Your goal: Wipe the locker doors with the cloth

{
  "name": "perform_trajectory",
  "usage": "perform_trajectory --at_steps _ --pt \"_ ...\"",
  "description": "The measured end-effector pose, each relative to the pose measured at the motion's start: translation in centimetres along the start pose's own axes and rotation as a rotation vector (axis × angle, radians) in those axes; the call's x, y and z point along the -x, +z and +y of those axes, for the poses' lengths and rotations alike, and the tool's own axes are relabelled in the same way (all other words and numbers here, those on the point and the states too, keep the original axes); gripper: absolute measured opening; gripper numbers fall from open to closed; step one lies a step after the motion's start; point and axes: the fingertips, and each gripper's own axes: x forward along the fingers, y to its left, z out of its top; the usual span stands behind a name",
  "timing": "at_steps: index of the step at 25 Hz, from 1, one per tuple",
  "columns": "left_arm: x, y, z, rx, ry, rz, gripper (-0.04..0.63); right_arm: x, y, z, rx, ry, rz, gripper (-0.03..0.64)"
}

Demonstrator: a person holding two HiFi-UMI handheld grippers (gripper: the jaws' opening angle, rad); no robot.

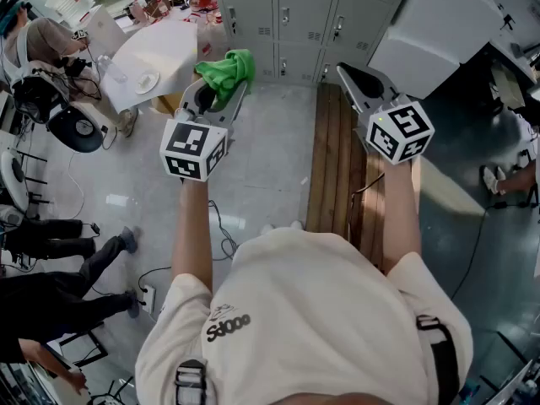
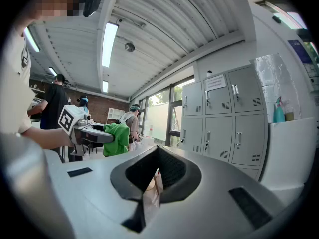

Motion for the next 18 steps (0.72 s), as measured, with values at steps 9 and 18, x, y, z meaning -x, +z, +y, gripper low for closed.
perform_trajectory --at_steps 9,18 --pt "-1.6 0.3 -0.8 -0.012 0.007 0.012 0.138 0.2 -1.2 -2.4 -0.119 0.03 -0.015 0.006" --pt "-4.7 -0.7 -2.2 -0.007 0.025 0.047 0.138 -0.2 -2.8 -5.7 -0.244 0.115 -0.057 0.007"
